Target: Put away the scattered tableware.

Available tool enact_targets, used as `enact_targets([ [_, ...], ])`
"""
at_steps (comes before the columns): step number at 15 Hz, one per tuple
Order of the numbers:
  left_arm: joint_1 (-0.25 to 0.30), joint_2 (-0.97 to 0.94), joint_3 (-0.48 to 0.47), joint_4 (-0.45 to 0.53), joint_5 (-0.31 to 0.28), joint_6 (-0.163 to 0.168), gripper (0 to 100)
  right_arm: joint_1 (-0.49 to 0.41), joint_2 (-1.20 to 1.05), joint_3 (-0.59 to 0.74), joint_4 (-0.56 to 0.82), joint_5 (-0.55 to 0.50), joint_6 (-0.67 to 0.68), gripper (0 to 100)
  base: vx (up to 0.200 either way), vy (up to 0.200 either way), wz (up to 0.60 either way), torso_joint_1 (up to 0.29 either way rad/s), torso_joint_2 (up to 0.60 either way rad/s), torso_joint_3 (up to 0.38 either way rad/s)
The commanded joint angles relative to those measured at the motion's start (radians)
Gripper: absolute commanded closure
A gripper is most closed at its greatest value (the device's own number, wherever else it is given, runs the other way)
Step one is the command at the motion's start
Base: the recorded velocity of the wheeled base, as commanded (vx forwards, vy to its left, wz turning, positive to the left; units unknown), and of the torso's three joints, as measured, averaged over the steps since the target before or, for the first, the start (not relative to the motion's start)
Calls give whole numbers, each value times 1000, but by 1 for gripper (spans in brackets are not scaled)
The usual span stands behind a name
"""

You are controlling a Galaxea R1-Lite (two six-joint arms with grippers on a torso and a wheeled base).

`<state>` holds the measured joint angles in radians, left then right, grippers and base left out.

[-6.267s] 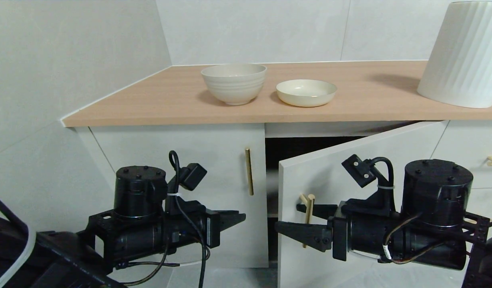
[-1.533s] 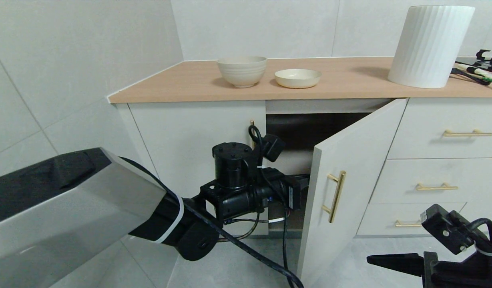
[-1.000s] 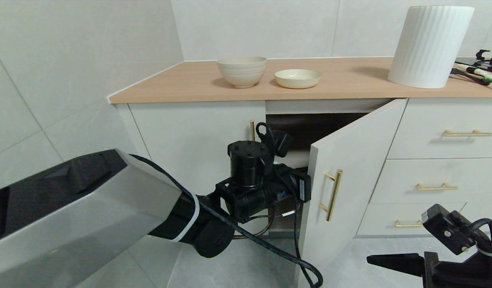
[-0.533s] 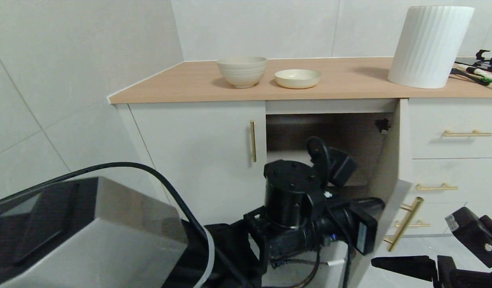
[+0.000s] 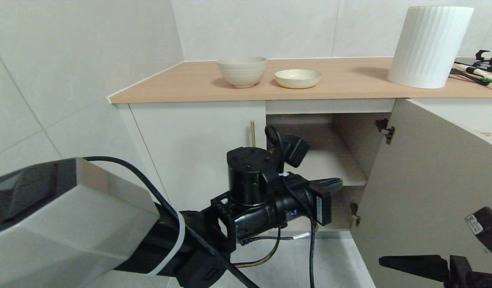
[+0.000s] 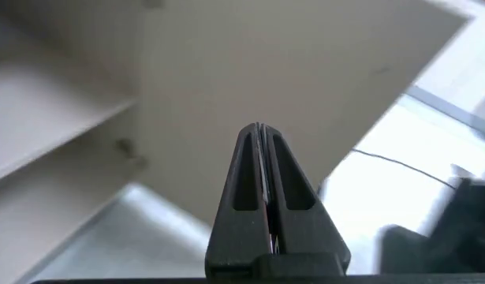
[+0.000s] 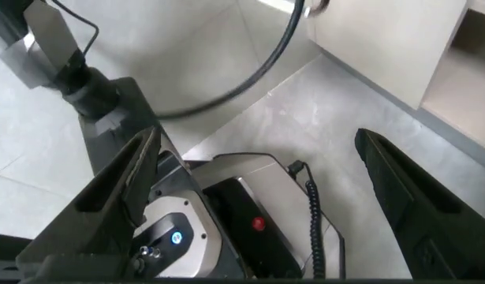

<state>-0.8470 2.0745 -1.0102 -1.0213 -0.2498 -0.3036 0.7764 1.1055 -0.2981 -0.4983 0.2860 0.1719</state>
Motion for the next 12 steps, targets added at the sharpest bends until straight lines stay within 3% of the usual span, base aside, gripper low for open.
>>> enact_targets([
  [1,89,-63,67,1,33,1,100,-42,50,-38,18,-25,3,0,0,0,0,0,0,0],
  [4,272,-220,225,3,52,4,100,-106,151,-184,147,-174,3,0,0,0,0,0,0,0],
  [7,387,-419,372,21,46,6,100,-112,267,-322,153,-189,-2,0,0,0,0,0,0,0],
  [9,431,-539,407,118,47,6,100,-112,309,-381,155,-199,-49,0,0,0,0,0,0,0],
  [12,491,-698,381,366,47,6,100,-117,390,-533,156,-284,-57,0,0,0,0,0,0,0],
])
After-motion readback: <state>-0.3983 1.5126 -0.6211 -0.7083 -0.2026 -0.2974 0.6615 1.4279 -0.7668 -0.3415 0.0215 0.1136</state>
